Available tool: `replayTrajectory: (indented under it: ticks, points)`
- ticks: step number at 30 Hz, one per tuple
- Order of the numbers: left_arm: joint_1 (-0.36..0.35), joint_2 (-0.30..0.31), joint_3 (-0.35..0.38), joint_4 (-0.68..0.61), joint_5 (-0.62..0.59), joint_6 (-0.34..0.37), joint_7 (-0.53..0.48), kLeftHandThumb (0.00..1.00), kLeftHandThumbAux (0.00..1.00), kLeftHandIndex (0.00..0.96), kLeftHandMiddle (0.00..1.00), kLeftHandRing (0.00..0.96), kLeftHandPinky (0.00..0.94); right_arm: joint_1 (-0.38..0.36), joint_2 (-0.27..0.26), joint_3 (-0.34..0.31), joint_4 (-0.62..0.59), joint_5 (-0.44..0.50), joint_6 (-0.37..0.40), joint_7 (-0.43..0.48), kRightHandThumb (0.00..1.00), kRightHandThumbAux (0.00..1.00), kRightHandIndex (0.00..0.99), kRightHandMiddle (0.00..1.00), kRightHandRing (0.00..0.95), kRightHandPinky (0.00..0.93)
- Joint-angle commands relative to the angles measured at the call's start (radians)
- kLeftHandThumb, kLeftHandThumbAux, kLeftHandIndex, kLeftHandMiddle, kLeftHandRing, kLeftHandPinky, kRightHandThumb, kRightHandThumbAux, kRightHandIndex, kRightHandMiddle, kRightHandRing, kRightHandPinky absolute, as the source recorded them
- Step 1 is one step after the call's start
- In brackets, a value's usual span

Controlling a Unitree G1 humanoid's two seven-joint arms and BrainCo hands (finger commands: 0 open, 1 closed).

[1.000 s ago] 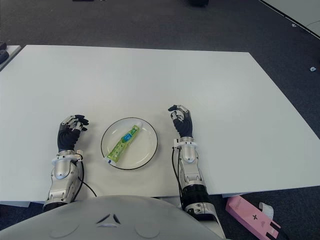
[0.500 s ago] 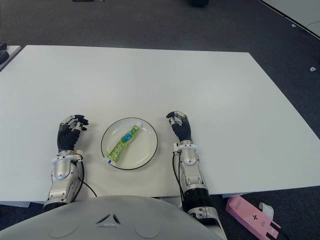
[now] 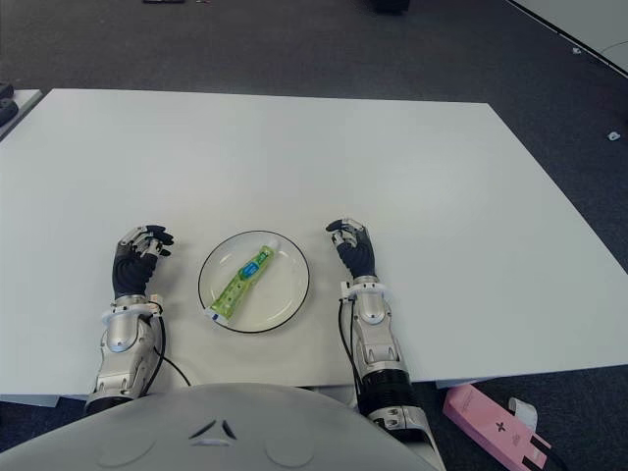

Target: Put the toothpaste on the table into the plate.

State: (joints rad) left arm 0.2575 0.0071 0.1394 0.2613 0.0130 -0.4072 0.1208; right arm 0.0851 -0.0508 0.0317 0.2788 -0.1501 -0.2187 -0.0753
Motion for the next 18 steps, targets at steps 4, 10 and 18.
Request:
replayTrajectory:
  ticks: [4, 10, 18]
  points:
    - [0.022, -0.007, -0.004, 0.042, -0.007, 0.030, -0.011, 0.710, 0.722, 0.431, 0.504, 0.502, 0.534, 0.036, 0.020, 0.003, -0.003, 0.001, 0.078, -0.011, 0.719, 0.731, 0.424, 0.442, 0.424, 0.420]
    - [0.021, -0.005, -0.005, 0.050, -0.009, 0.020, -0.013, 0.711, 0.722, 0.431, 0.505, 0.507, 0.540, 0.045, 0.027, 0.004, -0.020, -0.005, 0.108, -0.023, 0.720, 0.731, 0.424, 0.447, 0.426, 0.424]
    - [0.020, 0.001, -0.008, 0.053, 0.004, 0.025, -0.009, 0.708, 0.722, 0.431, 0.513, 0.524, 0.549, 0.055, 0.034, 0.009, -0.036, -0.017, 0.119, -0.043, 0.721, 0.731, 0.425, 0.474, 0.453, 0.443]
